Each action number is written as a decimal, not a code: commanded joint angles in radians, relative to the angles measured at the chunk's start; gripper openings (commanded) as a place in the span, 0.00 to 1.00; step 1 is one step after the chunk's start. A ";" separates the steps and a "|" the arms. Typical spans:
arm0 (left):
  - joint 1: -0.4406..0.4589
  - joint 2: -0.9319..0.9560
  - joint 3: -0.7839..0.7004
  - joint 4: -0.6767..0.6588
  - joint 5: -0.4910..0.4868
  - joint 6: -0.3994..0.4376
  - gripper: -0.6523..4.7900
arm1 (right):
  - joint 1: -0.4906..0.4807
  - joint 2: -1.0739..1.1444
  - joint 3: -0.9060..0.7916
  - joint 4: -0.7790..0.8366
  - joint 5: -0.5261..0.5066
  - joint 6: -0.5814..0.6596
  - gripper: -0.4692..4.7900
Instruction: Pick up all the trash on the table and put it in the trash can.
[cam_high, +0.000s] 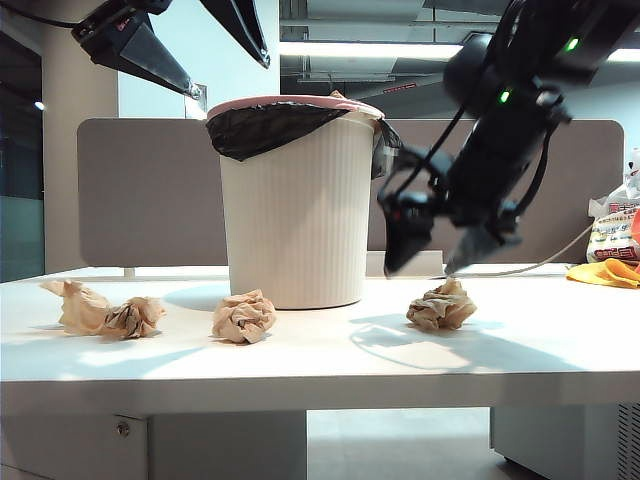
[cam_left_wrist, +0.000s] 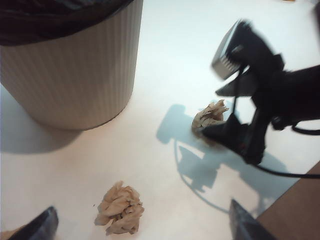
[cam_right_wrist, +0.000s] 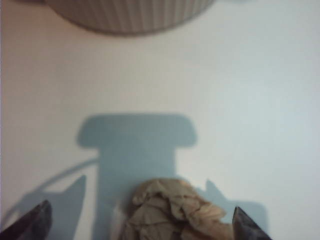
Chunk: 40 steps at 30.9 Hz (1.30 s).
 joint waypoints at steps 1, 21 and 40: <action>0.000 -0.002 0.004 -0.032 0.005 0.005 1.00 | 0.000 0.024 0.005 -0.037 0.037 -0.002 1.00; 0.001 -0.014 0.006 -0.035 -0.006 0.053 1.00 | 0.006 -0.061 0.105 -0.201 0.066 -0.001 0.08; 0.080 0.002 0.394 0.038 -0.163 0.105 1.00 | 0.050 0.022 0.900 -0.164 -0.171 0.106 0.08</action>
